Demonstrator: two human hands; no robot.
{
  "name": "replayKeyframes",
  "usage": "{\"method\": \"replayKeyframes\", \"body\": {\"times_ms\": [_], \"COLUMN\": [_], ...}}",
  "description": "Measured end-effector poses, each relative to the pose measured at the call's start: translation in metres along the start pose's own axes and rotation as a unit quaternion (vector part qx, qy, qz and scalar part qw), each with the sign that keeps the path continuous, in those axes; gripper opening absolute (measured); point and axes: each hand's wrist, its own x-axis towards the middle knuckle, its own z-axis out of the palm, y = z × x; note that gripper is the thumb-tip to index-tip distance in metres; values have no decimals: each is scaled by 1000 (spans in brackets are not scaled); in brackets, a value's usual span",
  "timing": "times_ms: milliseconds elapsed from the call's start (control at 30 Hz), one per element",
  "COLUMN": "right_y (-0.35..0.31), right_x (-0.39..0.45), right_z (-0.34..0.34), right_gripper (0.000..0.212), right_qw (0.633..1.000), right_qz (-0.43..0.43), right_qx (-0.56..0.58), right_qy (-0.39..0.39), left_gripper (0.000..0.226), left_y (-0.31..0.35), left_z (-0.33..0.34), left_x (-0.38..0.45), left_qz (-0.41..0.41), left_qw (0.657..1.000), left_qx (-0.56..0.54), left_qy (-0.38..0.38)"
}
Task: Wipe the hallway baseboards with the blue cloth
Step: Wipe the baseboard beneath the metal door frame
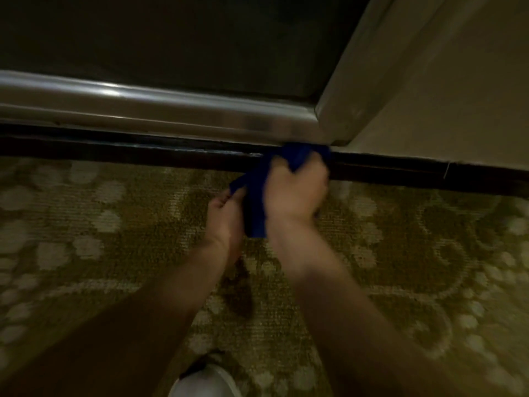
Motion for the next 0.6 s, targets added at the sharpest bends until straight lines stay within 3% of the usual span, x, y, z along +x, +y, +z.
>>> {"method": "replayKeyframes", "body": {"times_ms": [67,167,267,367,467,600], "right_y": [-6,-2,10,3,-7,1], "right_x": [-9,16,35,13,-16,9], "right_z": [6,-23,-40,-4,25,-8], "right_gripper": [15,15,8,9,16,20], "right_qw": [998,994,996,993,995,996], "right_qz": [-26,10,62,75,75,49], "right_qx": [-35,-24,57,78,71,47], "right_qy": [-56,-104,-11,55,0,-59], "left_gripper": [37,18,13,13,35,17], "left_y": [-1,-1,-2,-1,-5,-2], "left_z": [-2,-3,0,-4,-6,-5], "left_x": [0,-5,-10,-7,-2,-9], "left_qz": [-9,0,5,5,-11,2], "left_qw": [1000,1000,999,1000,999,999], "left_qx": [-5,-12,-12,-27,-31,-35], "left_qy": [21,-2,-35,-1,9,13]}}
